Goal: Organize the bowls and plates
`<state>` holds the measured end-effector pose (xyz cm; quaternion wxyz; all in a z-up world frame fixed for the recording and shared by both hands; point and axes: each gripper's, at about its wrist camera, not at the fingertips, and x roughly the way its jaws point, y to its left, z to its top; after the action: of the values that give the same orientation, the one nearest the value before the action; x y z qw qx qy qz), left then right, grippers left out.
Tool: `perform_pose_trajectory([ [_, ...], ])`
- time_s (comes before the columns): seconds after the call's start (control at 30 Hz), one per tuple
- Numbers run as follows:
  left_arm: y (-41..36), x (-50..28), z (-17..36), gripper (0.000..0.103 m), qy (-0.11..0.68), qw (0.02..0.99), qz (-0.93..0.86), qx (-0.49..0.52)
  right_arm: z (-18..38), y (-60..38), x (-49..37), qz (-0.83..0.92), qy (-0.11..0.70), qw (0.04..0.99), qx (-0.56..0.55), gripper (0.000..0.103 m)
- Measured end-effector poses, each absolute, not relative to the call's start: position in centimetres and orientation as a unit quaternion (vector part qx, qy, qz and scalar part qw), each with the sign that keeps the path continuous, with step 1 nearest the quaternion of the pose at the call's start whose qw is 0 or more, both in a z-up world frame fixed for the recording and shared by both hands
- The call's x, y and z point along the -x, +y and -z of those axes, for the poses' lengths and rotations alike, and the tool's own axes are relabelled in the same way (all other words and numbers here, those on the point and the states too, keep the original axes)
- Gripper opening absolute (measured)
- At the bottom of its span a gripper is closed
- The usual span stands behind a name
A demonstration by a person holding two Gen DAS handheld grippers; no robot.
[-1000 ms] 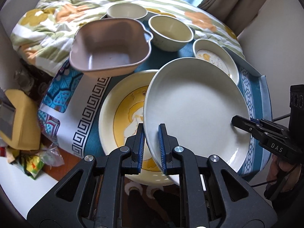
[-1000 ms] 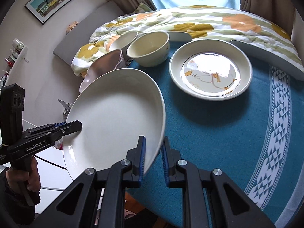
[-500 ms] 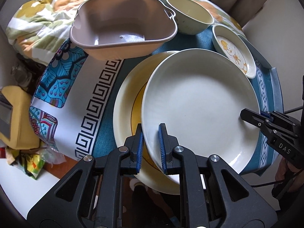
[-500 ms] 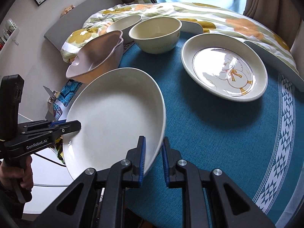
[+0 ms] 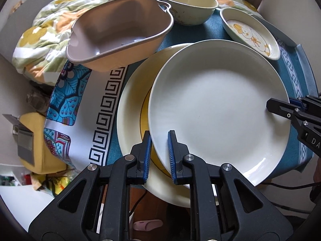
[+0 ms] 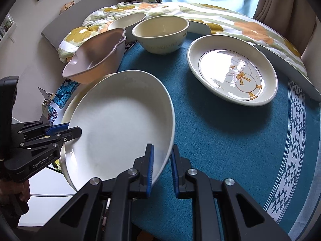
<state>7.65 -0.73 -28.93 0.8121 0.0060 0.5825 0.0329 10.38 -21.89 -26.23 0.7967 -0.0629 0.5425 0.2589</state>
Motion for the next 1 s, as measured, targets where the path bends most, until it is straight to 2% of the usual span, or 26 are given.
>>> perform_pose_trajectory([
  [0.33,-3.7,-6.7,28.6,0.014,0.556,0.817,-0.066,-0.140,26.5,-21.3,-10.2,-0.257,0.544,0.796,0.072,0.015],
  [1.0,-2.9,-5.5,28.4,0.013,0.548,0.820,-0.079,-0.146,26.4,-20.4,-9.7,-0.240,0.533,0.804,0.106,0.015],
])
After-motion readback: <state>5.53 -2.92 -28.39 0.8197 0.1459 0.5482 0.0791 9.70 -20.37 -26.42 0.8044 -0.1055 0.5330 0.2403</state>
